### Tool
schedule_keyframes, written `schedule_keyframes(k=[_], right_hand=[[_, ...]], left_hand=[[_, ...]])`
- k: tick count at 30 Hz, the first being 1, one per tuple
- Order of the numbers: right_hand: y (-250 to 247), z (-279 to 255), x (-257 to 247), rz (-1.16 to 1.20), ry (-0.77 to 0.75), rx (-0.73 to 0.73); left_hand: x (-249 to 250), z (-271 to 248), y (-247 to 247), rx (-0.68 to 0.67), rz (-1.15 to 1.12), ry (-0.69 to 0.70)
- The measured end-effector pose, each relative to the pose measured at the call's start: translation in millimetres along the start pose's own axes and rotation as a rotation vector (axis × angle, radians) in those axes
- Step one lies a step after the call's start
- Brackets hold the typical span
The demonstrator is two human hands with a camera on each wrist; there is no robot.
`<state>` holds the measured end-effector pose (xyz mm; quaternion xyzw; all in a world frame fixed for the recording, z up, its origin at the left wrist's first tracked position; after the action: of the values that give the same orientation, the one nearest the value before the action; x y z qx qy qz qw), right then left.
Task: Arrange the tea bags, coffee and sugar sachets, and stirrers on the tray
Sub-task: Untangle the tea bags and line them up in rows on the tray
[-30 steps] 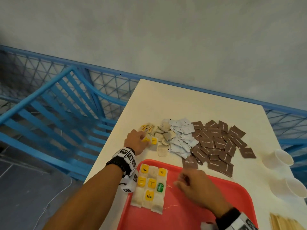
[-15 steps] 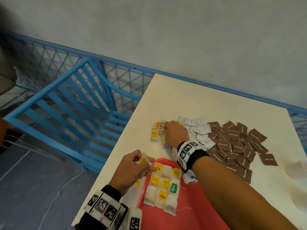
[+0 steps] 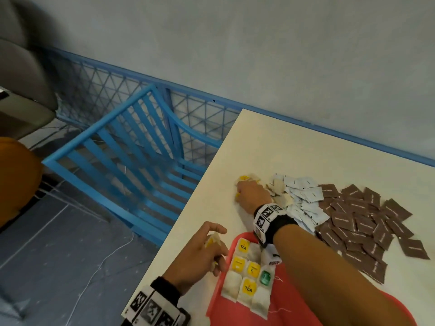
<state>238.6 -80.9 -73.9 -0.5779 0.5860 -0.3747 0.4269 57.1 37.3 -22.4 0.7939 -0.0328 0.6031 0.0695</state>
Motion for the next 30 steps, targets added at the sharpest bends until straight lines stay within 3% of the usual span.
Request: schedule_keyframes(k=[4, 8, 10, 13, 16, 19, 23, 26, 28, 30], right_hand=[[-36.2, -21.9, 19.1, 0.347, 0.008, 0.057], [-82.8, -90.1, 46.1, 0.485, -0.106, 0.11], [-104.7, -138.3, 53.7, 0.554, -0.196, 0.042], [-123.4, -203.8, 53.6, 0.68, -0.312, -0.187], [-120.8, -237.3, 49.1, 0.789, -0.346, -0.288], [-110.8, -250.9, 59.6, 0.824, -0.263, -0.112], [-109.6, -271.6, 106.3, 1.003, -0.15, 0.073], [-97.2, -290.4, 114.4, 1.101, -0.285, -0.154], [-83.6, -306.8, 98.0, 1.068, -0.379, -0.334], [-67.3, -316.8, 80.0, 0.961, -0.395, -0.423]], left_hand=[[4.9, -1.7, -1.8, 0.042, -0.227, -0.053], [21.0, -5.9, 13.3, 0.017, -0.422, -0.052], [28.8, -7.5, 22.2, 0.018, -0.487, -0.04], [34.8, -14.8, 39.7, -0.013, -0.5, -0.061], [41.3, -30.4, 70.4, -0.167, -0.528, -0.129], [55.4, -47.4, 102.7, -0.355, -0.482, -0.075], [72.9, -61.1, 126.4, -0.447, -0.364, -0.02], [92.9, -71.1, 139.7, -0.546, -0.365, -0.014], [105.0, -77.5, 145.8, -0.621, -0.41, -0.017], [116.2, -82.2, 146.5, -0.659, -0.455, -0.016]])
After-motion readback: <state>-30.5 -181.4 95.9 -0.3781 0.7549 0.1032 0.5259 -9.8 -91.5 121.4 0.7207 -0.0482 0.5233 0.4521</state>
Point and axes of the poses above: each hand's wrist, its own z-axis towards the middle knuckle, its own y-axis out of the palm, x = y × z, the point moved 7 cm from there along z, towards the middle knuckle, and after that the axes turned 12 degrees about y, right-handed, at the moved point
